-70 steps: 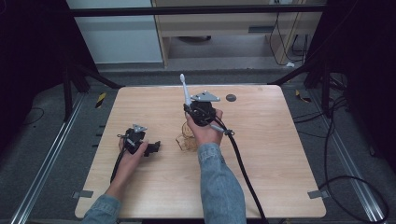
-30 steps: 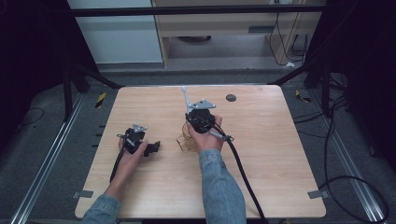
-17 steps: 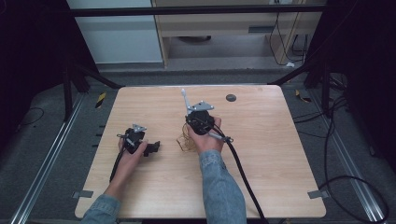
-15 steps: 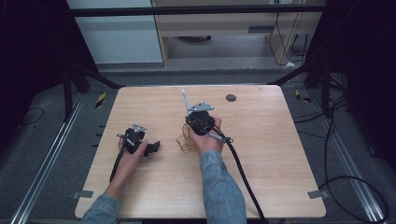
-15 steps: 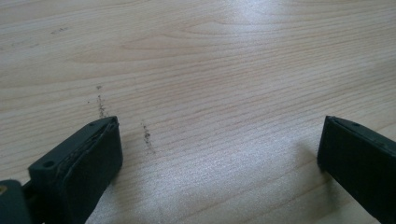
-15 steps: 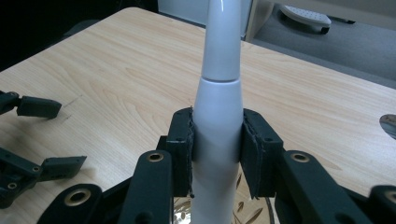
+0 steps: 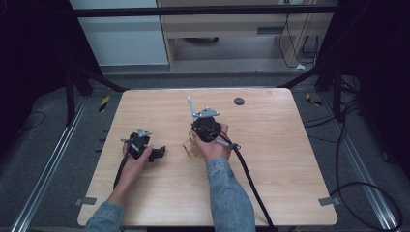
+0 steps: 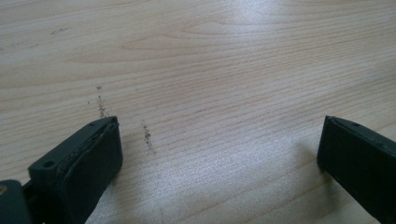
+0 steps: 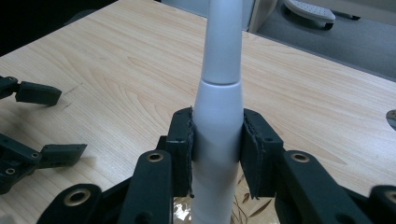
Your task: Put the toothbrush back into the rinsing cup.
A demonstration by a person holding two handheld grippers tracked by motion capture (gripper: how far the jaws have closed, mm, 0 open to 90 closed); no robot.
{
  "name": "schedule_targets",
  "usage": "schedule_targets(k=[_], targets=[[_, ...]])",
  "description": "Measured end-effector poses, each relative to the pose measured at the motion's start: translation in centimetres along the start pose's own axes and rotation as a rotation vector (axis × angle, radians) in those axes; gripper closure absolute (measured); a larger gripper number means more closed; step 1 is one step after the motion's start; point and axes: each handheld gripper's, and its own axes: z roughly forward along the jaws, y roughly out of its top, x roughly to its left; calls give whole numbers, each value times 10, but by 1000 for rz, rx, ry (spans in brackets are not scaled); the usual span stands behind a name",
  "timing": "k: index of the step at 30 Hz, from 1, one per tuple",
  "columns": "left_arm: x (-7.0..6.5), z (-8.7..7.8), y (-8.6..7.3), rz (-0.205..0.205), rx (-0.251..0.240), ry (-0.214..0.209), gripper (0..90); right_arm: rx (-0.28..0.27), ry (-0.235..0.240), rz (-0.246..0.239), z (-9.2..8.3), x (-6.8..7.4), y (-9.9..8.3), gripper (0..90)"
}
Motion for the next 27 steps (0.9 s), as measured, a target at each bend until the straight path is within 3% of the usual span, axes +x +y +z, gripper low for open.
schedule_targets(k=[27], targets=[[1,0,0,2,-1,-1,0,16,9,-35,2,3,0,665]])
